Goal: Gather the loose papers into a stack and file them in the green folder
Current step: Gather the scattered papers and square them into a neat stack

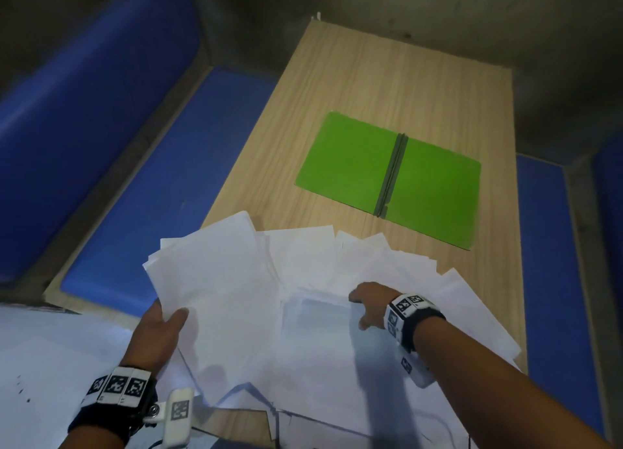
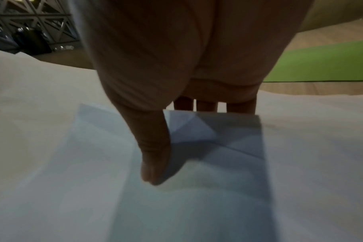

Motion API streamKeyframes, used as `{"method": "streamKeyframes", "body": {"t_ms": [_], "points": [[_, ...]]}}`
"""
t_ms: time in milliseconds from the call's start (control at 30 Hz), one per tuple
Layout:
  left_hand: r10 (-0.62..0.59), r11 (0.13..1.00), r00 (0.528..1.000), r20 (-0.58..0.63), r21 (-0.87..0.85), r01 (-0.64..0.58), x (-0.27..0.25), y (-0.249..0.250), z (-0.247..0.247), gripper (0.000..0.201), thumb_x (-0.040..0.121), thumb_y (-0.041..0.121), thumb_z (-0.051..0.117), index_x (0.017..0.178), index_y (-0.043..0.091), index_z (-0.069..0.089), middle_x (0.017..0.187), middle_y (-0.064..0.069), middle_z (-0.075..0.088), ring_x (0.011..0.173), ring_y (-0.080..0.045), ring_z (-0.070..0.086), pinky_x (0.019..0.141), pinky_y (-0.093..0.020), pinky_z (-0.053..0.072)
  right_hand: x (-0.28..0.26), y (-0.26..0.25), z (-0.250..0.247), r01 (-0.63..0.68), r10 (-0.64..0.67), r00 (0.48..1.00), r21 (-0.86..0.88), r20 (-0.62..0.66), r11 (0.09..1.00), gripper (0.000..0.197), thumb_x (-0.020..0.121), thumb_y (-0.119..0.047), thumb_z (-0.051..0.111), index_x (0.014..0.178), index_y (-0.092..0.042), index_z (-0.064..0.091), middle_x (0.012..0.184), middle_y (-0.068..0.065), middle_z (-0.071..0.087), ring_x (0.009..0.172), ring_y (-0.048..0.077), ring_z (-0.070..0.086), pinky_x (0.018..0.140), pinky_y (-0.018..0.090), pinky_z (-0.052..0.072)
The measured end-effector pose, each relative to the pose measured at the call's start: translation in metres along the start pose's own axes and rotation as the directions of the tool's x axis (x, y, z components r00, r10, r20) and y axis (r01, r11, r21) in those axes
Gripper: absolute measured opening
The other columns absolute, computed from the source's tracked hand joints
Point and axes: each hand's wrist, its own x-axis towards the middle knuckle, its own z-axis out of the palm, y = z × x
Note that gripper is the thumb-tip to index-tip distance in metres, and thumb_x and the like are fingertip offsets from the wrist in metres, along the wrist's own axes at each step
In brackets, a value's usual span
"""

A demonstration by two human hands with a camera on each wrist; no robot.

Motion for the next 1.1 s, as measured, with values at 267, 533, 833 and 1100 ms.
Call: {"method": "streamKeyframes", "body": {"t_ms": [267,533,833,1100], "points": [[0.003,0.982,0.963,-0.270,-0.179,-0.053,0.026,0.012,-0.064,0.043,0.095,0.032,0.062,0.126,0.002,0.056,0.124,-0.021,0.061,0.113,-0.034,0.059,0.094,-0.038,0.039,-0.065,0.055,-0.016,-0.078,0.228,0.920,0.419,-0.320,0.905,0.020,0.081,-0.026,0.071,0.099,-0.018,0.067,0.106,0.004,0.069,0.101,0.027,0.063,0.085,0.038,0.048],[-0.095,0.945,0.917,-0.388,-0.324,-0.039,0.062,-0.029,-0.091,0.082,0.069,0.065,0.077,0.121,0.004,0.057,0.129,-0.023,0.060,0.103,-0.043,0.060,0.096,-0.053,0.041,-0.091,0.102,0.010,-0.090,0.374,0.898,0.733,-0.234,0.675,0.012,0.083,-0.013,0.069,0.095,-0.014,0.066,0.096,0.007,0.071,0.091,0.026,0.065,0.077,0.035,0.050],[0.045,0.985,0.989,-0.140,-0.161,-0.068,-0.014,0.005,-0.052,0.039,0.099,0.009,0.057,0.137,0.002,0.053,0.121,-0.008,0.058,0.113,-0.024,0.053,0.098,-0.037,0.037,-0.103,0.088,0.130,-0.328,0.601,0.798,0.815,-0.032,0.478,0.038,0.083,-0.015,0.070,0.115,0.002,0.061,0.115,0.018,0.064,0.108,0.031,0.058,0.091,0.033,0.042],[0.107,0.993,0.994,0.038,0.038,-0.108,-0.020,0.007,-0.004,0.040,0.097,0.005,0.056,0.136,0.008,0.053,0.117,-0.010,0.060,0.102,-0.025,0.053,0.088,-0.037,0.039,-0.099,0.048,0.172,-0.252,0.669,0.739,0.953,0.078,0.167,0.067,0.061,-0.014,0.089,0.118,0.003,0.057,0.116,0.019,0.064,0.104,0.032,0.060,0.093,0.038,0.047]]}}
